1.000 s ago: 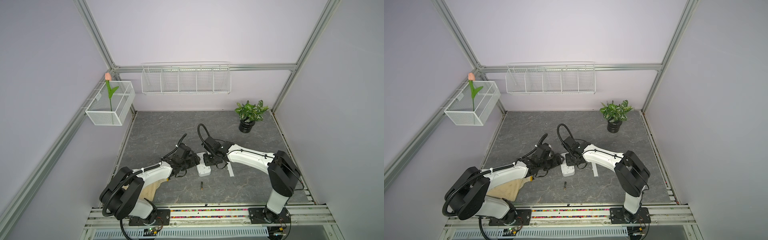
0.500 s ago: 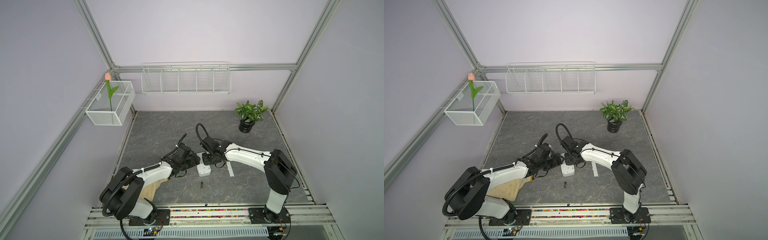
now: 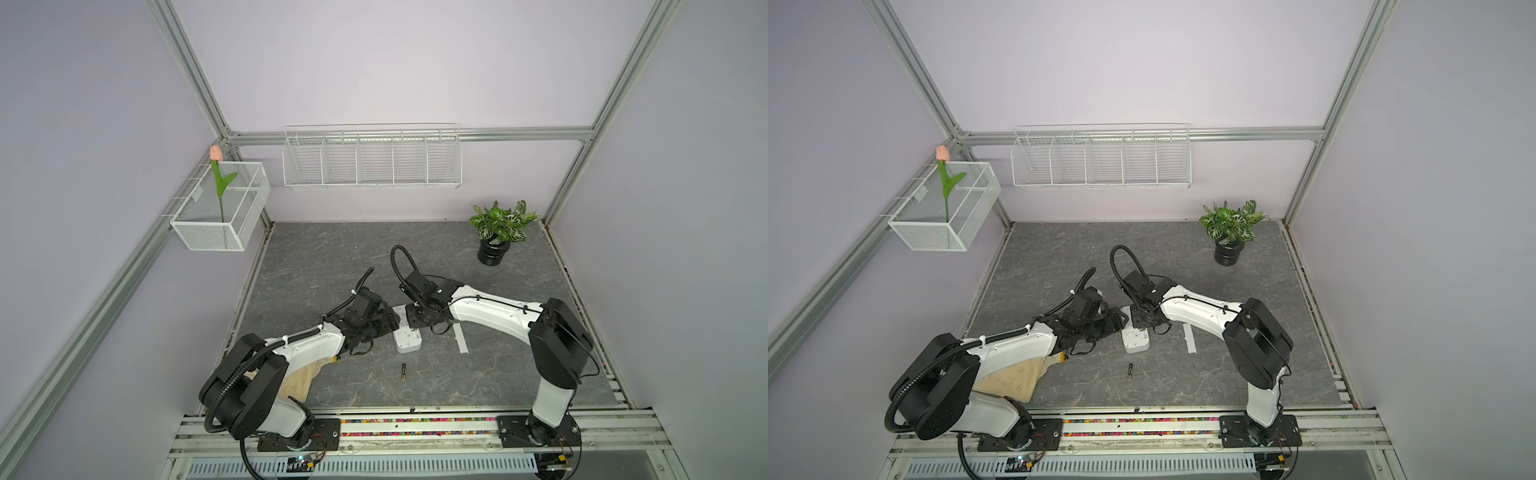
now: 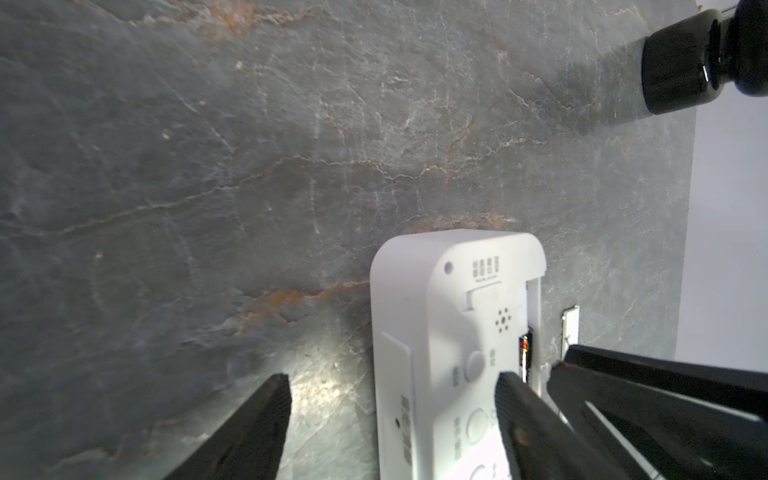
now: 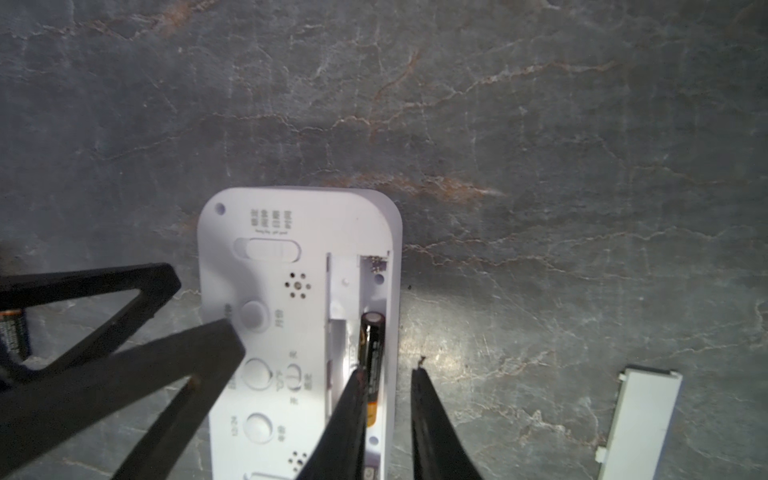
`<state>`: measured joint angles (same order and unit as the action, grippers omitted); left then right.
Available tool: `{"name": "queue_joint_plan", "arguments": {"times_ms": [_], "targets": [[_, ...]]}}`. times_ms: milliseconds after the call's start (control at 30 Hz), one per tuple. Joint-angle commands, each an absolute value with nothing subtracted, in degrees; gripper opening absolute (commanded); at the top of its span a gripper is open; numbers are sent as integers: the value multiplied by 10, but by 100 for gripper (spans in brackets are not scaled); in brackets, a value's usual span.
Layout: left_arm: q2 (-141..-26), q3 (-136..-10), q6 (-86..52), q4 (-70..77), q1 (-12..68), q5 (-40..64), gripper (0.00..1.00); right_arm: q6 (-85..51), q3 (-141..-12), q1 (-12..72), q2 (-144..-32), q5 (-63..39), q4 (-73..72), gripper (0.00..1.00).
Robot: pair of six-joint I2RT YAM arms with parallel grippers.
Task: Insert the battery into the alarm
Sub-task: Install the battery in the alarm.
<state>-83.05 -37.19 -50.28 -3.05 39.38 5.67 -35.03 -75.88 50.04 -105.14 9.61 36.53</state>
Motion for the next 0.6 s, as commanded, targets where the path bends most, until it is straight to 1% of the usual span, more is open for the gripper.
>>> {"name": "queue_joint_plan", "arguments": {"times_ms": [0,133,300,567], "targets": [[-828,-385,-495,-39,392,52,80,-333,-757,504,-1040,114,373,28],[-823,-400,-484,-63,392,41,81,-304,-700,503,-983,103,319,29],[-828,-414,-485,-57,391,41,83,-287,-638,504,-932,77,277,32],[-872,-436,-497,-33,388,72,82,-277,-616,512,-936,49,261,31]]}}
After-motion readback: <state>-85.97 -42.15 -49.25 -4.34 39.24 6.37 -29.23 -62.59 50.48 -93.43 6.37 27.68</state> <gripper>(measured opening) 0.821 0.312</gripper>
